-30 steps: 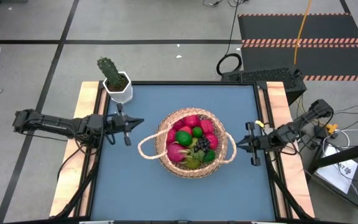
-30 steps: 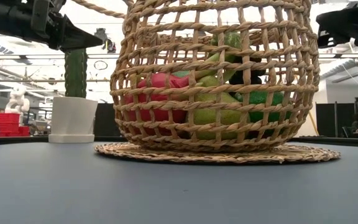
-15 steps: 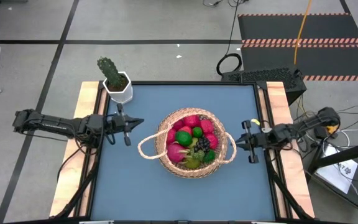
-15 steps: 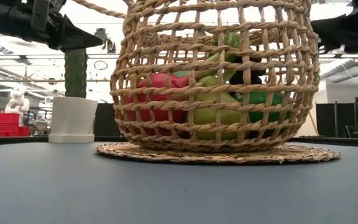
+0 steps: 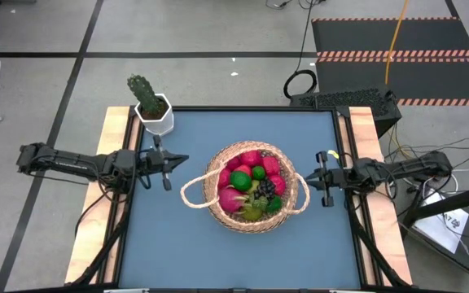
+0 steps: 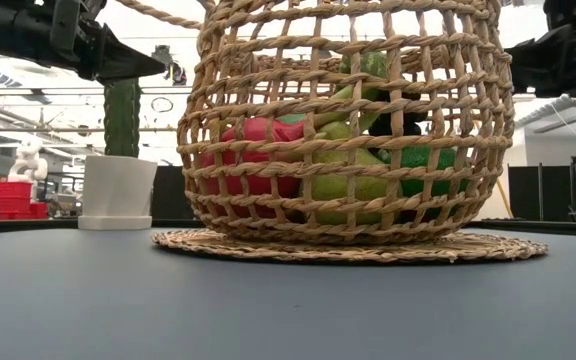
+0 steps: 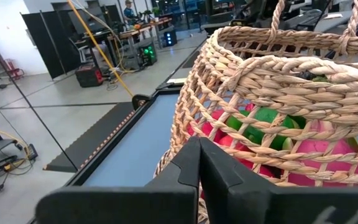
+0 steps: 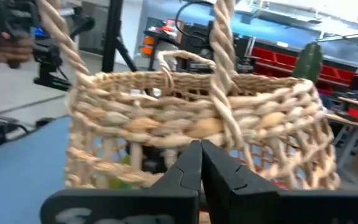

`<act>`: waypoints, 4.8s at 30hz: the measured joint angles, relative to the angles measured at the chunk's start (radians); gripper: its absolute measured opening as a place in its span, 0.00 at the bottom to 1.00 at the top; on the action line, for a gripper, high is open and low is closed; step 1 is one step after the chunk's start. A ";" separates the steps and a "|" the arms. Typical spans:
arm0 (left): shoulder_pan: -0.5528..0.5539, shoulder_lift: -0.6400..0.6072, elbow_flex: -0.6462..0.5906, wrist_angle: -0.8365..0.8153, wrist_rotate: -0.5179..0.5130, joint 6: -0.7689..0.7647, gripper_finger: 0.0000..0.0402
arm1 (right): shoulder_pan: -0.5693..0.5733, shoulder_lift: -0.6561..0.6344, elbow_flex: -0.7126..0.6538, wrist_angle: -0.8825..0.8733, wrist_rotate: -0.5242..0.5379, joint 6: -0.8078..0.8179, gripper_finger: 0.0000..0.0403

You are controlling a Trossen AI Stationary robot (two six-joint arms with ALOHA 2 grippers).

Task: Build produce basket
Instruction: Return to Home Position

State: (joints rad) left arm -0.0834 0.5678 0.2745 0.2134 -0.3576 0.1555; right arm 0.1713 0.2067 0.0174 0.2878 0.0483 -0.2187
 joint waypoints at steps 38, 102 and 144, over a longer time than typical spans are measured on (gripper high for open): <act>0.000 -0.041 0.000 -0.005 -0.018 0.003 0.05 | -0.072 -0.205 -0.002 -0.262 -0.054 0.006 0.00; 0.051 -0.562 -0.262 -0.190 0.274 0.105 0.03 | -0.072 -0.200 -0.002 -0.255 -0.050 0.050 0.00; 0.051 -0.562 -0.265 -0.159 0.269 0.102 0.09 | -0.073 -0.200 -0.002 -0.255 -0.050 0.050 0.00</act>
State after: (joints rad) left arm -0.0326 0.0063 0.0097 0.0547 -0.0883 0.2573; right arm 0.0986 0.0071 0.0153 0.0330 -0.0017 -0.1684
